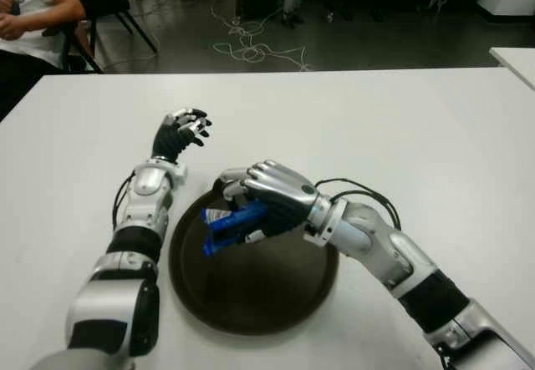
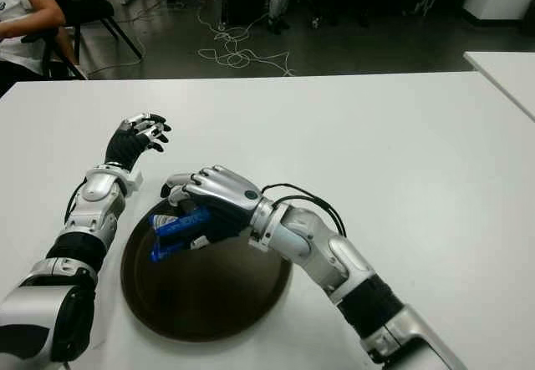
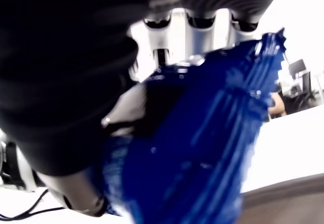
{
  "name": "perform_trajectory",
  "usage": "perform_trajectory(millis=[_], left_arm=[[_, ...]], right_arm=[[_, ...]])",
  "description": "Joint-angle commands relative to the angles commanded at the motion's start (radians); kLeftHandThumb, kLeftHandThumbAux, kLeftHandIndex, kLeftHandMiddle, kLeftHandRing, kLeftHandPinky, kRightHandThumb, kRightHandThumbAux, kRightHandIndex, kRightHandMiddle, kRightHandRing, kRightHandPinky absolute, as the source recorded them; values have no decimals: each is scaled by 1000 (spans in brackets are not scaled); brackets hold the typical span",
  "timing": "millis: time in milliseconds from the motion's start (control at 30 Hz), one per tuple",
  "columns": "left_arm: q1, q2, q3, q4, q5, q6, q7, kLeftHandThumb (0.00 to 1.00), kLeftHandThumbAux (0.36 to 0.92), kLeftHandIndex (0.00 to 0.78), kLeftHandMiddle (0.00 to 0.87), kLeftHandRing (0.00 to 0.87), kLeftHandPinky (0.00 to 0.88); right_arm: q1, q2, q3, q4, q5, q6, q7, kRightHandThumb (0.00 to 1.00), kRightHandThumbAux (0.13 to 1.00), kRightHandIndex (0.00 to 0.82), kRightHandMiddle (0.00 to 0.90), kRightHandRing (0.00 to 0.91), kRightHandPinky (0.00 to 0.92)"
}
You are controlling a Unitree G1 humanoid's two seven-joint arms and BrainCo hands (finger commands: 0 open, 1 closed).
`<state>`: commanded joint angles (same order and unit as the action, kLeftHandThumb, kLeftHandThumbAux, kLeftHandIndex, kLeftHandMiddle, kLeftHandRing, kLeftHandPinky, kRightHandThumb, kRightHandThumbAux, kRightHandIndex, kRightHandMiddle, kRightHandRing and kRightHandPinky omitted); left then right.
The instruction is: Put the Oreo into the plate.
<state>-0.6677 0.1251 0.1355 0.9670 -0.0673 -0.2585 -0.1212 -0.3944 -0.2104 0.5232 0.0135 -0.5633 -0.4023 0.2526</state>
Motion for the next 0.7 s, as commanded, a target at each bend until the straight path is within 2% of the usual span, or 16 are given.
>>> perform_trajectory(millis=[133,333,500,667,700], left_arm=[[6,-5,1,-17,-4,3,1,835,672,419,467,518,579],[7,-7,-1,-21,-1,1,7,835,672,419,469,524,585],[7,-3,-6,-17,8,-4,11,835,672,419,469,521,581],[6,-1,-7,-13,8,-2,4,834,673,419,467,517,582],[6,0,-7,-12,7,-2,2,834,672,419,466,518,580]], right_arm=[[18,14,27,76,-14,-32,-32,155,818,582,766,786,789],[33,17,15,60,1,-26,-26,211,808,580,761,780,781],[38,25,7,51,19,-14,-14,208,799,591,760,780,786],[64,56,-9,74,4,-47,-117,230,802,576,750,769,771],[66,60,-10,82,2,-55,-134,212,807,551,708,735,734]])
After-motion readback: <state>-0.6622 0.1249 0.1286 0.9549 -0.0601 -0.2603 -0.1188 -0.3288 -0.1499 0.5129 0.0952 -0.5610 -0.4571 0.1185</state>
